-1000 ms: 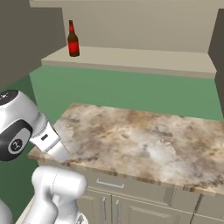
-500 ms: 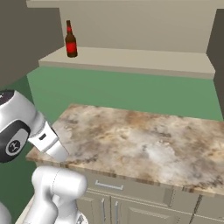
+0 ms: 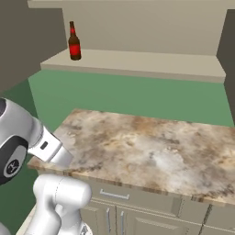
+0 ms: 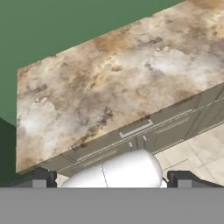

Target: Open the cabinet directly in front. Then move the beer and the mug to the dining counter with the jar on it.

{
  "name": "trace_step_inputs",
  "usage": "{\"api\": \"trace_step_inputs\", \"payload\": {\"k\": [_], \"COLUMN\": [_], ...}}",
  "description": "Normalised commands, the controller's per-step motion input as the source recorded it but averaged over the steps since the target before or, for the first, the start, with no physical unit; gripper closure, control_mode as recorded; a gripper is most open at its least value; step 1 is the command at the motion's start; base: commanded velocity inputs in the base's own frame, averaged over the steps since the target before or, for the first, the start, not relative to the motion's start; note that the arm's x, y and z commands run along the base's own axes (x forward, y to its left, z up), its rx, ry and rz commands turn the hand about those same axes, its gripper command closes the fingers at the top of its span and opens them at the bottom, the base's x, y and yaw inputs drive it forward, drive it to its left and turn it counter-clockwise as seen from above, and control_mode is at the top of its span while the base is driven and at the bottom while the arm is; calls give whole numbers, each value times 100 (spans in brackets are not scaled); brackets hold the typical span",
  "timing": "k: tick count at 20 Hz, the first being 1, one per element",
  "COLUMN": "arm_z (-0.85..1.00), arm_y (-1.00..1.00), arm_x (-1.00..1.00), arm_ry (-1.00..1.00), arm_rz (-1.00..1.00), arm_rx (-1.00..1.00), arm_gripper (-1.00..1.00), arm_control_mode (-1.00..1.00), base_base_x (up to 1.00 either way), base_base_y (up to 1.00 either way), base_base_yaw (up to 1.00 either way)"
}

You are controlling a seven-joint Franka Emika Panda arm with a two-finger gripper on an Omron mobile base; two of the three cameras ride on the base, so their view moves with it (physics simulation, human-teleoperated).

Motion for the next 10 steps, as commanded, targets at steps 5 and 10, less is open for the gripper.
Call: {"api": "trace_step_inputs", "payload": {"k": [5,10], "arm_z": [0,5], "arm_y": [0,1], "arm_x": [-2,4], "arm_ry": [-1,0], "arm_rz": [24,12], "arm_rx": [0,-1], "arm_gripper": [-100,-100], "arm_control_mode": [-100,-100], "base_base_x": [0,0], "base_base_y": [0,0], "base_base_yaw": [0,0]}}
